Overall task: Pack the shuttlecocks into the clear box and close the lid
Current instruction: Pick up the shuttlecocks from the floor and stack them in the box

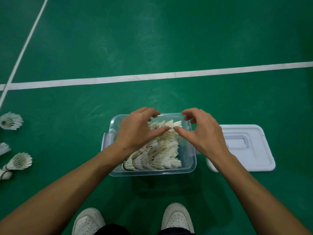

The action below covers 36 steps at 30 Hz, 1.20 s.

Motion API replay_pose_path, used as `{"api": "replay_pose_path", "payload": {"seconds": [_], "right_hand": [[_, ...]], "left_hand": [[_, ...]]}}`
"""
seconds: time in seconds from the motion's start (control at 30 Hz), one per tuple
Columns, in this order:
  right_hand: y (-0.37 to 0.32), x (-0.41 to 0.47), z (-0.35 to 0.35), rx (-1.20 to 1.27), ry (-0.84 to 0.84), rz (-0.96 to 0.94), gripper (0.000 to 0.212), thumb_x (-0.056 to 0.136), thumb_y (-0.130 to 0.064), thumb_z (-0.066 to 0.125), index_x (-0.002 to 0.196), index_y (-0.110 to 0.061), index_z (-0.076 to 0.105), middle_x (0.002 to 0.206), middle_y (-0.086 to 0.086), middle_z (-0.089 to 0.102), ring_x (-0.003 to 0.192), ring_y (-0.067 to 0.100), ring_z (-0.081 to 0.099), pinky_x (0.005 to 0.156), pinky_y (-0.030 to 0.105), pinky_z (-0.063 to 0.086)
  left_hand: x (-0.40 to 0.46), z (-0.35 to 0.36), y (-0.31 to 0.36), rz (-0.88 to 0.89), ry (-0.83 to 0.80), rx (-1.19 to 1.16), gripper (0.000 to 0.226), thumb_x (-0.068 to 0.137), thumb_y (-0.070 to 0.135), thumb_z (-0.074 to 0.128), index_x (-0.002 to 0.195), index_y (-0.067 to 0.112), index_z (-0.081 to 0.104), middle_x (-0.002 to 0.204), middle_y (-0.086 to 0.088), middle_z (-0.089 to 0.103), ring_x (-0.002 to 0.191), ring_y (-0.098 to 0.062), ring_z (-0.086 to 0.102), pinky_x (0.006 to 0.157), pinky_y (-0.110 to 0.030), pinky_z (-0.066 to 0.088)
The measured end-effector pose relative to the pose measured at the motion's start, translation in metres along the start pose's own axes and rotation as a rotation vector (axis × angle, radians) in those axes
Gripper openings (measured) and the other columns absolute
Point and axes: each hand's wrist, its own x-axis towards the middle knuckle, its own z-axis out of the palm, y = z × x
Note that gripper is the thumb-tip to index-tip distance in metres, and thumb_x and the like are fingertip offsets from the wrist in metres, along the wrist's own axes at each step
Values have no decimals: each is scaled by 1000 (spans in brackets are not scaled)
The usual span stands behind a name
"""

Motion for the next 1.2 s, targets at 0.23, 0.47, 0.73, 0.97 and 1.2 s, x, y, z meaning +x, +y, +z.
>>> {"api": "replay_pose_path", "payload": {"seconds": [0.23,0.47,0.73,0.97,1.2], "right_hand": [[-30,10,-6,72,-103,-181,69,83,-72,68,138,-33,52,122,-15,66,113,10,61,96,46,56],[-113,25,37,55,-197,-348,69,84,-68,72,139,-31,53,123,-13,66,112,8,61,97,43,57],[-242,18,127,31,-337,-603,67,83,-69,66,136,-29,56,119,-12,69,112,14,62,96,46,56],[-336,-3,213,6,-456,-757,67,81,-72,57,134,-33,53,119,-13,67,115,17,62,93,45,56],[-392,-11,281,-69,-563,-799,57,89,-59,70,136,-32,51,123,-11,65,117,18,59,90,42,55]], "left_hand": [[-22,-61,-22,19,-17,-254,71,80,62,81,137,23,64,127,9,69,109,-4,66,95,-33,57],[-72,-112,-80,-25,108,-257,65,81,54,86,133,21,66,123,7,69,105,-8,67,88,-34,57],[-190,-180,-186,-284,288,-225,65,78,56,85,132,26,66,121,10,70,103,-8,68,86,-36,57],[-287,-213,-264,-522,397,-137,62,78,54,87,130,28,65,120,12,68,101,-6,66,85,-36,58],[-336,-227,-320,-689,341,-13,71,74,67,81,134,34,63,128,12,62,110,-9,62,94,-40,57]]}}
